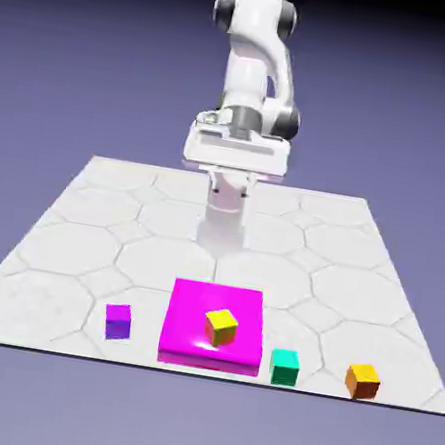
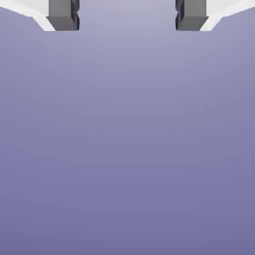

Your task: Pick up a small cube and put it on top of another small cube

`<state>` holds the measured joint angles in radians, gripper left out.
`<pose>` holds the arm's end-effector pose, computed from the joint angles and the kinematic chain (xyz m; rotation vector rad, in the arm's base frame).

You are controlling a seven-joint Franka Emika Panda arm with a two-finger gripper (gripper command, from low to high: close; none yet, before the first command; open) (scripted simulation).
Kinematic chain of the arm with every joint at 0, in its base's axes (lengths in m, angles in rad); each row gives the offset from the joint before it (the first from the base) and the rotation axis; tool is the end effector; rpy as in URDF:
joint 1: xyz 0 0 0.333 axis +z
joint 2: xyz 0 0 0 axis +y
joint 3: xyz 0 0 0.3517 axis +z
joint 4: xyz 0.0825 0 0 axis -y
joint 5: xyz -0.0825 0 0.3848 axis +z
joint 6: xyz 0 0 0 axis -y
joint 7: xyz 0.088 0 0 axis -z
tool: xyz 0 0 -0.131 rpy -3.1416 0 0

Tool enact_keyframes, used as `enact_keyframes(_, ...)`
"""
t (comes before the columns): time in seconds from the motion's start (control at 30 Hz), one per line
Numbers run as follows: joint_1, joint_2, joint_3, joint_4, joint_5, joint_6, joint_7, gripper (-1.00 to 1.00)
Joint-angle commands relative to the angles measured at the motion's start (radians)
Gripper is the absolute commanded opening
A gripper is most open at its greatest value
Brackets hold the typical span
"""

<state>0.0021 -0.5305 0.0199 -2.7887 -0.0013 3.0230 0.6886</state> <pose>0.3971 0.0091 0.4641 -2.5562 0.8814 -1.0250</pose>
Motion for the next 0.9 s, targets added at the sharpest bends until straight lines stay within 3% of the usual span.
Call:
enact_keyframes(0.0, -0.008, 0.033, 0.017, 0.018, -0.001, -0.012, -0.044, 0.0)
enact_keyframes(0.87, -0.223, 0.883, 0.446, 0.478, -0.029, -0.313, -1.174, 0.0)
